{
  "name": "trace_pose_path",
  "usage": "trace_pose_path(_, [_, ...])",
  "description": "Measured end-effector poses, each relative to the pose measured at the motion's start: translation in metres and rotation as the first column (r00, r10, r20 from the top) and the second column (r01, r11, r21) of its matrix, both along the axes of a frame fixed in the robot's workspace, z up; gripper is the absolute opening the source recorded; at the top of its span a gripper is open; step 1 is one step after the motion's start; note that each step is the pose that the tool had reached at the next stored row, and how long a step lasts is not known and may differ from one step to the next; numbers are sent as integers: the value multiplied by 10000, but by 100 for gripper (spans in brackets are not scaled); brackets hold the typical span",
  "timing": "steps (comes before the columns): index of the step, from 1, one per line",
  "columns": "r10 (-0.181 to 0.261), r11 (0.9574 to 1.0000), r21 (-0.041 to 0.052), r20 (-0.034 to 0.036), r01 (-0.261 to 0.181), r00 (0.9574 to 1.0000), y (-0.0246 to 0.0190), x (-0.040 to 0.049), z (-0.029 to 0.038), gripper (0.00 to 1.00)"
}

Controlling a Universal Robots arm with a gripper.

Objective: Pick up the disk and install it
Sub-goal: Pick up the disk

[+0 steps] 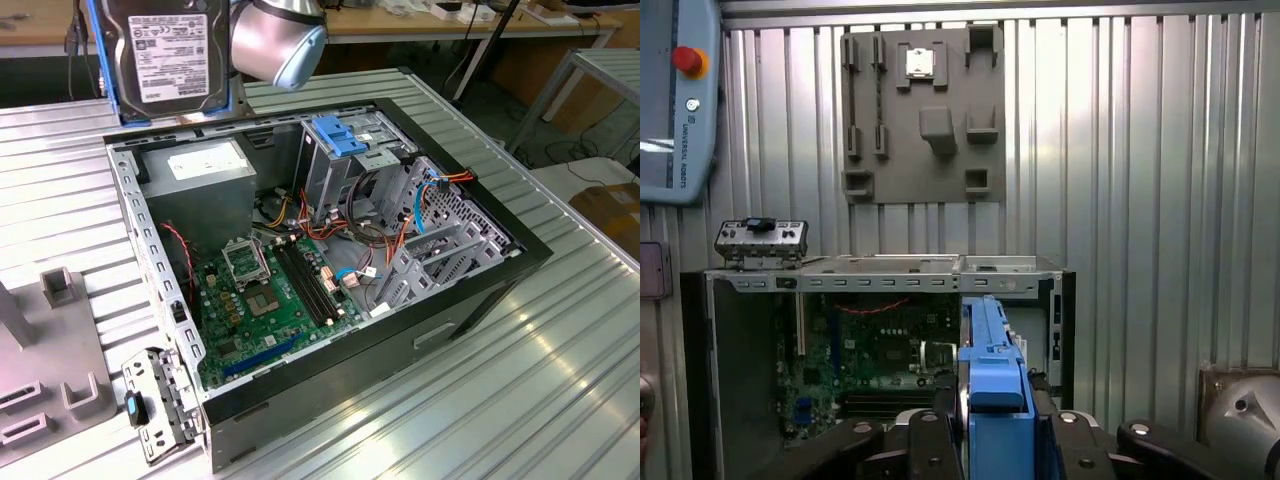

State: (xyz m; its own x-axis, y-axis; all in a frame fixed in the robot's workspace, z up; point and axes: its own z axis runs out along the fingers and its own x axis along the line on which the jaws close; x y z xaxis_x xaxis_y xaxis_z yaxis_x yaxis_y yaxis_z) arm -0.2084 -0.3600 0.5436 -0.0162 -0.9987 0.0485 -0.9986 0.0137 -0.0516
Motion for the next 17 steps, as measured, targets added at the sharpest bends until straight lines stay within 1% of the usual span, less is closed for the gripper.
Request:
trace_pose_path(1, [-2, 10000, 1, 1, 2, 10000, 0, 114, -1, 37])
trace_pose_path(2, [0, 10000, -1, -1, 0, 10000, 0, 182, 0, 37])
trace_pose_path(3, [0, 10000, -1, -1, 0, 10000, 0, 224, 0, 37])
trace_pose_path(4, [0, 10000, 0, 1, 0, 10000, 0, 351, -1, 37])
trace_pose_path(5, [-1, 10000, 0, 0, 1, 10000, 0, 412, -1, 37])
trace_pose_path(8, [-1, 10000, 0, 0, 1, 10000, 0, 548, -1, 37])
trace_pose_path(9, [0, 10000, 0, 0, 0, 10000, 0, 688, -2, 37])
trace_pose_path(10, [-2, 10000, 0, 0, 2, 10000, 0, 757, -2, 37])
trace_pose_path(13, [-1, 10000, -1, 1, 1, 10000, 0, 1019, -3, 37])
trace_pose_path(14, [-1, 10000, 0, 0, 1, 10000, 0, 1045, -3, 37])
trace_pose_path(17, [-1, 10000, 0, 1, 1, 10000, 0, 1047, -3, 37])
